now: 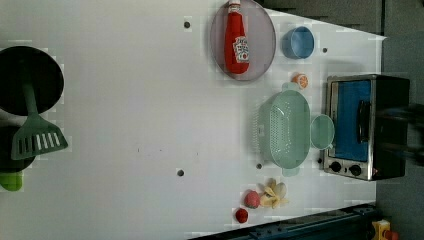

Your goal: Drag strainer right to left.

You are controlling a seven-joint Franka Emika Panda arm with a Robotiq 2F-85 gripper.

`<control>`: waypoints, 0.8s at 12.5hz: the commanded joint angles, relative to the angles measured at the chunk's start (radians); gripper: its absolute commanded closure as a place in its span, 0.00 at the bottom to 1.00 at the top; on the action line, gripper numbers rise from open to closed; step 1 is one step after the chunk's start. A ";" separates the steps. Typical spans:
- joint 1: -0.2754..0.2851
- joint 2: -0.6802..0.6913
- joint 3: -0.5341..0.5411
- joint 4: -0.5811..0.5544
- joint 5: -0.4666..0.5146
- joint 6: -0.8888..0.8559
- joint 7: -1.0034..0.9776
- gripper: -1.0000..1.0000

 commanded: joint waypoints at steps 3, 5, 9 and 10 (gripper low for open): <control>0.004 0.283 0.037 -0.183 -0.004 0.369 0.331 0.00; 0.011 0.390 0.037 -0.188 -0.004 0.494 0.383 0.00; 0.018 0.555 0.053 -0.189 -0.004 0.688 0.507 0.00; 0.020 0.585 0.061 -0.189 -0.004 0.728 0.520 0.00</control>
